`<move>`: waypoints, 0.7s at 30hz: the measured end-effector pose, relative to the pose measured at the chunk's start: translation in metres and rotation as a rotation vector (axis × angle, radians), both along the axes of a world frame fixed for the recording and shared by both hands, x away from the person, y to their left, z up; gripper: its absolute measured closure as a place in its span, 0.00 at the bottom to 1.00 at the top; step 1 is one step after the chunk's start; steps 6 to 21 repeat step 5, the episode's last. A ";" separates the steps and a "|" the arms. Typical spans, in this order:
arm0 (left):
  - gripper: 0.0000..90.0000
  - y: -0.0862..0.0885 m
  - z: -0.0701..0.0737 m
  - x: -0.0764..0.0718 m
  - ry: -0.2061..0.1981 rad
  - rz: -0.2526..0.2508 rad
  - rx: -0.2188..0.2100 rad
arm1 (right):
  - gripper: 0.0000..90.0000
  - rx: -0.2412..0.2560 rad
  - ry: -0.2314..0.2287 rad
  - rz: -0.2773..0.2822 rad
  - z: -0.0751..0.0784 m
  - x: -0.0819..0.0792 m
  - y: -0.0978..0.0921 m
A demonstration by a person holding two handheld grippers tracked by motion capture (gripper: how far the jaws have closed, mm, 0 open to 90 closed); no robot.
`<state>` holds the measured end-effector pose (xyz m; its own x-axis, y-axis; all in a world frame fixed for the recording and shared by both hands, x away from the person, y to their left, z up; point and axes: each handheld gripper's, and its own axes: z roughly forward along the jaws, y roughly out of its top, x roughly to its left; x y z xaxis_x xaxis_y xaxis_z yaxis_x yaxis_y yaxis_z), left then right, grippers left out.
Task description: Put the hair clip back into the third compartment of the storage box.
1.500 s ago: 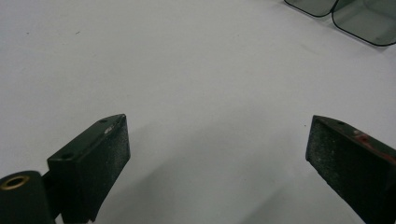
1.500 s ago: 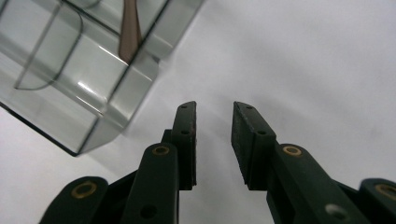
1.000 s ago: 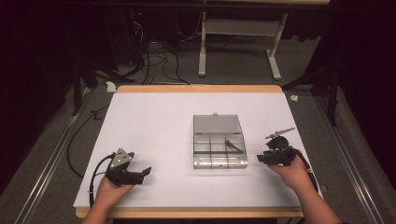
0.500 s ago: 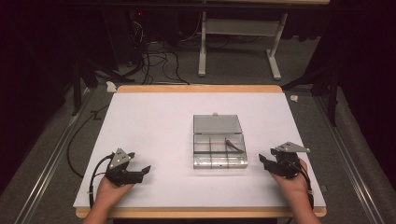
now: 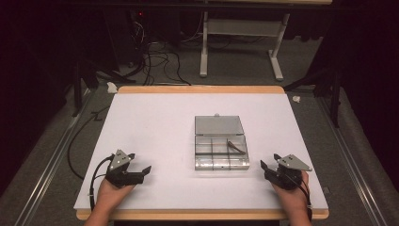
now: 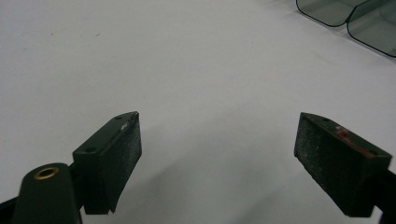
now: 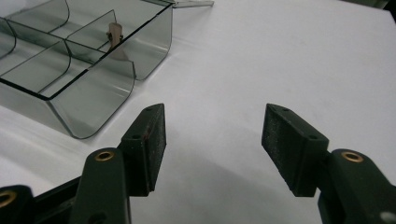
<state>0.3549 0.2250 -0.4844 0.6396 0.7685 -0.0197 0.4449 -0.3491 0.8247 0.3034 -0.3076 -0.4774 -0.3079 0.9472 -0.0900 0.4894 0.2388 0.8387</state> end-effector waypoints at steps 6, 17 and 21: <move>0.17 0.000 0.000 0.000 0.003 -0.002 0.004 | 0.44 0.058 0.009 -0.009 0.001 0.001 -0.006; 0.17 0.000 0.000 0.000 0.003 -0.002 0.004 | 0.44 0.058 0.009 -0.009 0.001 0.001 -0.006; 0.17 0.000 0.000 0.000 0.003 -0.002 0.004 | 0.44 0.058 0.009 -0.009 0.001 0.001 -0.006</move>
